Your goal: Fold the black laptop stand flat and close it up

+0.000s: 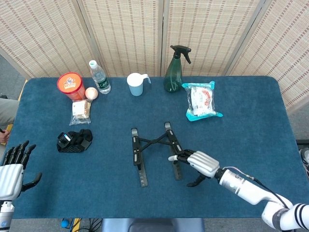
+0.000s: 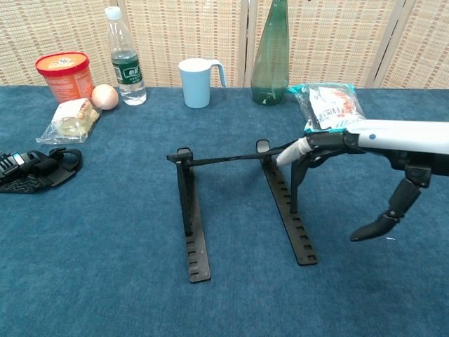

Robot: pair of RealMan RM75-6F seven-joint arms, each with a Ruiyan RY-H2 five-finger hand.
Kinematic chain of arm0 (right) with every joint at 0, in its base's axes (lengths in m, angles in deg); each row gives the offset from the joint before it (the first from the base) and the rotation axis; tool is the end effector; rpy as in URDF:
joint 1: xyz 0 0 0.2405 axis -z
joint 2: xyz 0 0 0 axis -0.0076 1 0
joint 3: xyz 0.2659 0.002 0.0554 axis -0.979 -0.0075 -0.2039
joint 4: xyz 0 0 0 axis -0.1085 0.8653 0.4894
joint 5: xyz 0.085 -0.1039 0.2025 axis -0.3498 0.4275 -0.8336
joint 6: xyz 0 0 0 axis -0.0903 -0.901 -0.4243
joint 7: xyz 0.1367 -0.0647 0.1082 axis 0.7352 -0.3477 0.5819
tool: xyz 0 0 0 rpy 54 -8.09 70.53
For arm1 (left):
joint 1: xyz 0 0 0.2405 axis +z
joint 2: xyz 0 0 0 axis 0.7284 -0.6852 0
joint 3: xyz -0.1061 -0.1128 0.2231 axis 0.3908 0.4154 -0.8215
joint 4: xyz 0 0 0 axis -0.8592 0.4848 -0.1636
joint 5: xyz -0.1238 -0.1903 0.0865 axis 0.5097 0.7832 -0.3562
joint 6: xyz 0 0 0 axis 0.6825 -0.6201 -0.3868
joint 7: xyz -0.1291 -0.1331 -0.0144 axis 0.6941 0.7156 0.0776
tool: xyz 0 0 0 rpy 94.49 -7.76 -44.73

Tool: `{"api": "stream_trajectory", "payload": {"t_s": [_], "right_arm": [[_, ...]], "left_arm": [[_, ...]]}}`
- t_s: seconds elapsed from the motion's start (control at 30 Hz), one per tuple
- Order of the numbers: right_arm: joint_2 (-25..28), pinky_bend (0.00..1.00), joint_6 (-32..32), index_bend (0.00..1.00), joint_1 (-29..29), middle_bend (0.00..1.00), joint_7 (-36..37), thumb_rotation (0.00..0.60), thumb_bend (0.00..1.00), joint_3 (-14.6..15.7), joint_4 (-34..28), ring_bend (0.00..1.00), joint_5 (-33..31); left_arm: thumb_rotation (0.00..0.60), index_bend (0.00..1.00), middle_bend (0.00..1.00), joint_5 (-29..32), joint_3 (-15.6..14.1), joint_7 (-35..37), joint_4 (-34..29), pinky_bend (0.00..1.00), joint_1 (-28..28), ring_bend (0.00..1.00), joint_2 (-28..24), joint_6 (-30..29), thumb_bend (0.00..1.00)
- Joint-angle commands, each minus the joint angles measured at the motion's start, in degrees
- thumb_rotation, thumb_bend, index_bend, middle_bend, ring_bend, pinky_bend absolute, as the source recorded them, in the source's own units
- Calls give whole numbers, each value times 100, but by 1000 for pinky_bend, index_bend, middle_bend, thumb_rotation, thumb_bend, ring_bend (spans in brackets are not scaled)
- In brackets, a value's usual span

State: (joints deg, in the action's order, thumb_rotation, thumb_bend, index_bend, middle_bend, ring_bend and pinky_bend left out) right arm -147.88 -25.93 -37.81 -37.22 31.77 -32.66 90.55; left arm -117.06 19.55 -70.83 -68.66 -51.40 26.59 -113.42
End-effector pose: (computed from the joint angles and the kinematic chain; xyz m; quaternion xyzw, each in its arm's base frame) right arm -0.1816 -0.3134 -0.0164 0.7780 -0.4686 0.3852 0.1635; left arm -0.3054 0.2219 0.1374 -0.5893 -0.3862 -0.3655 0.6083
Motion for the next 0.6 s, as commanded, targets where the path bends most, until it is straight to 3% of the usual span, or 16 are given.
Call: {"api": "stream_trajectory", "payload": {"t_s": [0.03, 0.6], "right_arm": [[-126, 163, -3, 191, -100, 306, 14, 600, 0, -144, 67, 144, -173], [-591, 165, 456, 89, -693, 218, 197, 600, 0, -900, 486, 112, -1435]], "left_arm": [[600, 91, 17, -14, -7, 21, 3, 15, 24, 9, -15, -32, 235], [600, 91, 19, -131, -66, 187, 69, 14, 70, 9, -35, -45, 234]]}}
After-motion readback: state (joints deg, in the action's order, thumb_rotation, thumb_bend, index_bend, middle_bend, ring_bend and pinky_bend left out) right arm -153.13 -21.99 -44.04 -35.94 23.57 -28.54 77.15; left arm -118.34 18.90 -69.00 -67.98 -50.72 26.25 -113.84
